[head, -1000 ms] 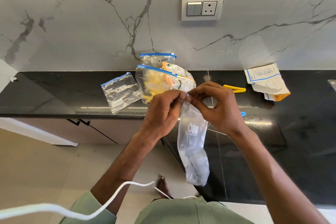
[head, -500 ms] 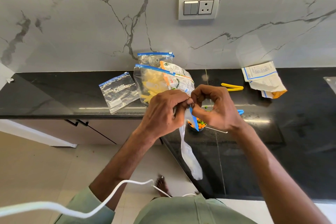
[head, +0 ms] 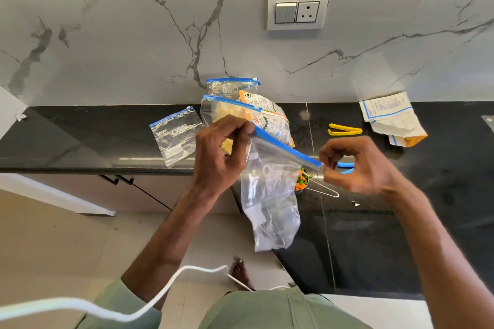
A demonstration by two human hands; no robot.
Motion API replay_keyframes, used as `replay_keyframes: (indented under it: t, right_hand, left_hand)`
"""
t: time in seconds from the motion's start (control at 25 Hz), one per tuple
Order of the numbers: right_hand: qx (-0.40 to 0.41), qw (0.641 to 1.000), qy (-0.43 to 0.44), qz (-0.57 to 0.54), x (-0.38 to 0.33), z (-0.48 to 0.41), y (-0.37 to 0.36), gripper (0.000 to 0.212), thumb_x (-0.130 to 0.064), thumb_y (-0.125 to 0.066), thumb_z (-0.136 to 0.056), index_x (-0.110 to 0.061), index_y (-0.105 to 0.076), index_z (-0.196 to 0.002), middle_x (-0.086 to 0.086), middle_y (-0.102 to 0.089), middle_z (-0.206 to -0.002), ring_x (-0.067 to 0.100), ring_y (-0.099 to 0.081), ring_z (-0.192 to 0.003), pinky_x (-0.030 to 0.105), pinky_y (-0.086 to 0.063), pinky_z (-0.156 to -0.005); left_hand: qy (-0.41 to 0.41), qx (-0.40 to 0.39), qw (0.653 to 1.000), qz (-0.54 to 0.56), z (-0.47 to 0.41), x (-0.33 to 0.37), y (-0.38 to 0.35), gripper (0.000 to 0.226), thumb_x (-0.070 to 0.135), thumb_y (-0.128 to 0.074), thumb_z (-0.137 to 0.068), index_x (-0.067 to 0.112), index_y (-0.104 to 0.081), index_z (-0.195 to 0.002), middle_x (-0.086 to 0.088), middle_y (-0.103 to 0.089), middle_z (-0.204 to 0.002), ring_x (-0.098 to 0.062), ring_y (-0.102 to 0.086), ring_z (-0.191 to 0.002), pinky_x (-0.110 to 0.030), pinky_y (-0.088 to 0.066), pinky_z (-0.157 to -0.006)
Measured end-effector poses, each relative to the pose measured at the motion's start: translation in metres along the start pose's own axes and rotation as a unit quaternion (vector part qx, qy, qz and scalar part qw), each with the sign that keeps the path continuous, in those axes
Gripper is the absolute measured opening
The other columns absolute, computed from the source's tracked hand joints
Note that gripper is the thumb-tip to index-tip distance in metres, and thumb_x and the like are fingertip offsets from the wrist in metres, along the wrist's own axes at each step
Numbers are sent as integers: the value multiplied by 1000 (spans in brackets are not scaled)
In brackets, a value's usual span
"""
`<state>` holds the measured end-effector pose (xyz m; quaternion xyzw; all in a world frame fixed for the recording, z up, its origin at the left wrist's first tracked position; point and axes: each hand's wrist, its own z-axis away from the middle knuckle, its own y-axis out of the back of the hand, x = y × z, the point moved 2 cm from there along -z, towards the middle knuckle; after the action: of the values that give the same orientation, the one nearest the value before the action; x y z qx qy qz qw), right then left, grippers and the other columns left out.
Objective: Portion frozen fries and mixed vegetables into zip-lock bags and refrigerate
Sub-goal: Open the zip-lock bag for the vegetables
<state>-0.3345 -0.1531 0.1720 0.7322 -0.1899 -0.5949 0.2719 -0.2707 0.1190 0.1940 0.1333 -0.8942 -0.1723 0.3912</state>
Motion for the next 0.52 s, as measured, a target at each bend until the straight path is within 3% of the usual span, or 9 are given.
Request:
replay_keyframes:
  t: [0.12, 0.24, 0.32, 0.44, 0.52]
  right_hand:
    - [-1, 1000, 0, -16, -19, -4, -2, 24, -27, -83, -89, -21, -76, -111, -14, -77, -106, 5, -72, -100, 25, -56, -90]
    - [23, 996, -10, -83, -33, -14, -28, 17, -26, -73, -98, -19, -80, -111, -15, -79, -102, 5, -74, -93, 23, -57, -89]
    - [51, 994, -9, -94, -33, -17, -39, 15, -18, -73, -98, -26, -80, -108, -14, -80, -95, 5, -75, -86, 25, -59, -84]
    - [84, 988, -23, -130, -29, -16, -43, 26, -10, -75, -96, -35, -77, -104, -12, -80, -88, 10, -78, -79, 26, -62, -78]
    - [83, 984, -32, -153, -30, -16, -45, 22, -11, -78, -93, -30, -78, -105, -11, -80, -83, 10, -78, -75, 22, -60, -74]
  left_hand:
    - [28, -32, 998, 50, -1, -3, -8, 14, 6, -61, -101, 5, -71, -91, -1, -72, -82, -21, -71, -77, -43, -58, -70]
    - [53, -27, 995, 78, -5, 0, -12, 14, 13, -61, -102, 8, -72, -95, 7, -73, -86, -13, -71, -80, -41, -59, -72]
    - [66, -35, 994, 83, -6, 1, -11, 9, 14, -63, -101, 12, -71, -105, 7, -75, -91, -11, -72, -83, -41, -59, -76]
    - [106, -142, 976, 129, -3, 6, -12, 55, 16, -77, -92, 17, -53, -141, 2, -77, -108, -14, -73, -104, -34, -56, -96]
    - [134, -179, 963, 148, 2, 7, -16, 69, 17, -84, -85, 19, -50, -144, 0, -78, -104, -15, -75, -99, -31, -56, -95]
